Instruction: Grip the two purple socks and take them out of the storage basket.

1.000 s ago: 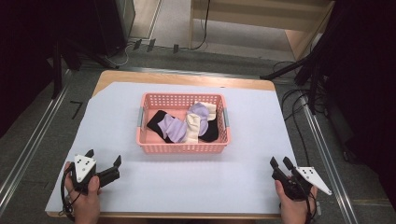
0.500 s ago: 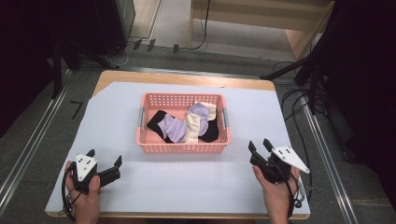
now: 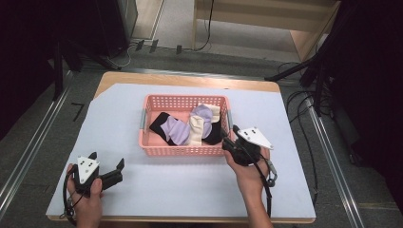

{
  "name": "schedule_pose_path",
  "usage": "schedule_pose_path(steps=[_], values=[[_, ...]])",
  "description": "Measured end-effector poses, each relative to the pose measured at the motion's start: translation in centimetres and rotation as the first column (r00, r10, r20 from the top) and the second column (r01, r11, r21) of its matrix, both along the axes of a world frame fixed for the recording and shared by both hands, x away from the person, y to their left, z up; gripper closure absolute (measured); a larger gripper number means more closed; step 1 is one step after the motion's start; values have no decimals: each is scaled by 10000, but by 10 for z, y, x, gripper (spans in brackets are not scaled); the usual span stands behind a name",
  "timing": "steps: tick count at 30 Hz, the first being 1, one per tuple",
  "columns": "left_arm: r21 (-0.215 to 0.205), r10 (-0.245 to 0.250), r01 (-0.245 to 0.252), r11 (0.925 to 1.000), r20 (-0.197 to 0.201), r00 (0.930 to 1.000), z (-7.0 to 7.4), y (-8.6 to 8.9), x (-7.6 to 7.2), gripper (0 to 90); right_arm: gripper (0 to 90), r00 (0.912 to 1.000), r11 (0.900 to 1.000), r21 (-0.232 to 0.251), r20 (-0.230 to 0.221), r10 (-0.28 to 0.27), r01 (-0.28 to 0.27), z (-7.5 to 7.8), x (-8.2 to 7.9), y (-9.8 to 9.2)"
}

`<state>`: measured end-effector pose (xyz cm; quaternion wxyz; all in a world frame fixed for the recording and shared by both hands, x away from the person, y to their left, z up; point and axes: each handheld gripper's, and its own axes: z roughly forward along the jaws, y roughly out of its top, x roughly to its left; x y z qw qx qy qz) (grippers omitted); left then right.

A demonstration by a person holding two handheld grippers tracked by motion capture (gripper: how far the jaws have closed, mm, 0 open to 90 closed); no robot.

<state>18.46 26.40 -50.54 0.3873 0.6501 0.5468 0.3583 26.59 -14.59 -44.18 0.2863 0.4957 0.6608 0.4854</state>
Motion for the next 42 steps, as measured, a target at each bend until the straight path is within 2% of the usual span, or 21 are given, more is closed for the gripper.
schedule_pose_path(steps=[3, 5, 11, 17, 20, 24, 27, 30, 31, 35, 36, 37, 38, 42], values=[[7, 17, -17, 10000, -33, 10000, 0, 0, 0, 90, 555, 9982, 9988, 167, -367, 474, -468, -2, 8, 18], [13, 25, -25, 10000, -32, 10000, 0, 0, 0, 91, 563, 9962, 9977, 20, -545, 676, -676, -3, 13, 30], [2, 9, -9, 10000, -42, 10000, 0, 0, 0, 91, 575, 9875, 9936, 16, -1100, 1125, -1131, -5, 26, 62], [-8, -9, 9, 10000, -77, 10000, 0, 0, 1, 91, 577, 9788, 9944, 156, -1755, 1057, -1046, -10, 40, 84], [-19, -17, 17, 10000, -79, 10000, 0, 0, 1, 91, 577, 9707, 9949, 189, -2185, 1004, -987, -14, 45, 93], [-42, -10, 10, 10000, -90, 10000, 0, 0, 1, 91, 577, 9632, 9974, -8, -2596, 694, -721, -18, 50, 101], [-29, 10, -10, 10000, -139, 9999, 0, 0, 1, 91, 572, 9500, 9980, 61, -3061, 614, -625, -19, 53, 106], [0, -15, 15, 10000, -128, 9999, 0, 0, 1, 91, 555, 9408, 9982, 126, -3338, 591, -582, -19, 56, 110], [-9, -16, 16, 10000, -127, 9999, 0, 0, 1, 91, 544, 9344, 9981, 239, -3509, 609, -561, -18, 57, 112], [12, -34, 34, 10000, -131, 9999, 0, 0, 1, 91, 461, 9229, 9977, 307, -3790, 673, -602, -21, 62, 119], [4, -32, 32, 10000, -96, 9999, 0, 0, 1, 92, 452, 9165, 9977, 408, -3944, 665, -548, -21, 63, 121], [13, -17, 17, 10000, -100, 9999, 0, 0, 1, 92, 457, 8981, 9973, 546, -4344, 684, -495, -21, 66, 122], [13, -21, 22, 10000, -124, 9999, 0, 0, 1, 92, 457, 8981, 9973, 546, -4344, 684, -495, -21, 66, 122], [0, -46, 46, 10000, -91, 9999, 0, 0, 1, 92, 550, 8617, 9971, 737, -5045, 553, -208, -21, 73, 124]])
